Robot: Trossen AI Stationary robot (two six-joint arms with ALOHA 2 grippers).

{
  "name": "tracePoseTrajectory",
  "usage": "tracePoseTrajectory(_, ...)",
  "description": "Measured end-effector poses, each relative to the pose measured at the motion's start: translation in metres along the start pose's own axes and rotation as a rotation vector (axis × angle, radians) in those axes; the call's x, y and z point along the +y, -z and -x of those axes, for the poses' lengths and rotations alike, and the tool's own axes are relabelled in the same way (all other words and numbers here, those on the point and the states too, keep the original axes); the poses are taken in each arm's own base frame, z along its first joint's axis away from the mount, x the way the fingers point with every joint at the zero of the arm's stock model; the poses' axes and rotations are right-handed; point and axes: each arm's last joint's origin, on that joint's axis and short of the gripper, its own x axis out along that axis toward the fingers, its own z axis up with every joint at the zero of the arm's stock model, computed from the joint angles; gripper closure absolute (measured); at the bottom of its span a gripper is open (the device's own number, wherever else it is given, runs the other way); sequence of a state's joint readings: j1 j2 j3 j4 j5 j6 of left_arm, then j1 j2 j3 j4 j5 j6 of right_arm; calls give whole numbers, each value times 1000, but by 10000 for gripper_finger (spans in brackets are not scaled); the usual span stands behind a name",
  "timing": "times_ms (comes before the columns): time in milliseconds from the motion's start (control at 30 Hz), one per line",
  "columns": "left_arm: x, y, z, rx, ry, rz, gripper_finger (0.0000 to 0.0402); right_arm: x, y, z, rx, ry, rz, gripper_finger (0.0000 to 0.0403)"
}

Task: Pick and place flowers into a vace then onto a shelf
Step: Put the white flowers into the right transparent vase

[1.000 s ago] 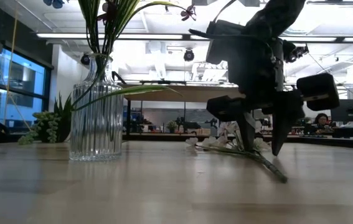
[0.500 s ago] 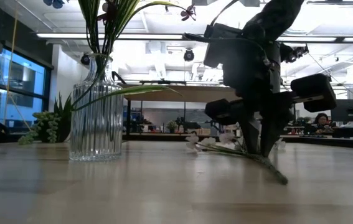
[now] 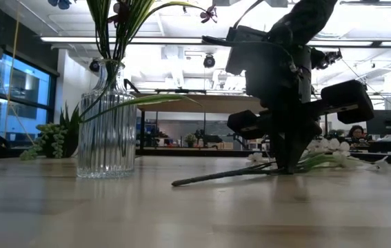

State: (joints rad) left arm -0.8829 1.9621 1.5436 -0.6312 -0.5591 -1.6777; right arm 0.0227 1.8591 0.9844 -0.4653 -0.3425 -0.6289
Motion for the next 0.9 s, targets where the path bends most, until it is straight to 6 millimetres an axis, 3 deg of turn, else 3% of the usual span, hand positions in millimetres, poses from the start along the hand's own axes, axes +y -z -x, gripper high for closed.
tracePoseTrajectory(200, 0, 0, 0, 0, 0, 0, 204, 1, 1, 1, 29, -1, -19, 401)
tracePoseTrajectory(367, 0, 0, 0, 1, -1, 0, 204, -2, -9, 13, 88, 7, -38, 402)
tracePoseTrajectory(900, 1, 0, 0, 1, -8, -6, 204, 19, -70, 64, 216, 21, 85, 403)
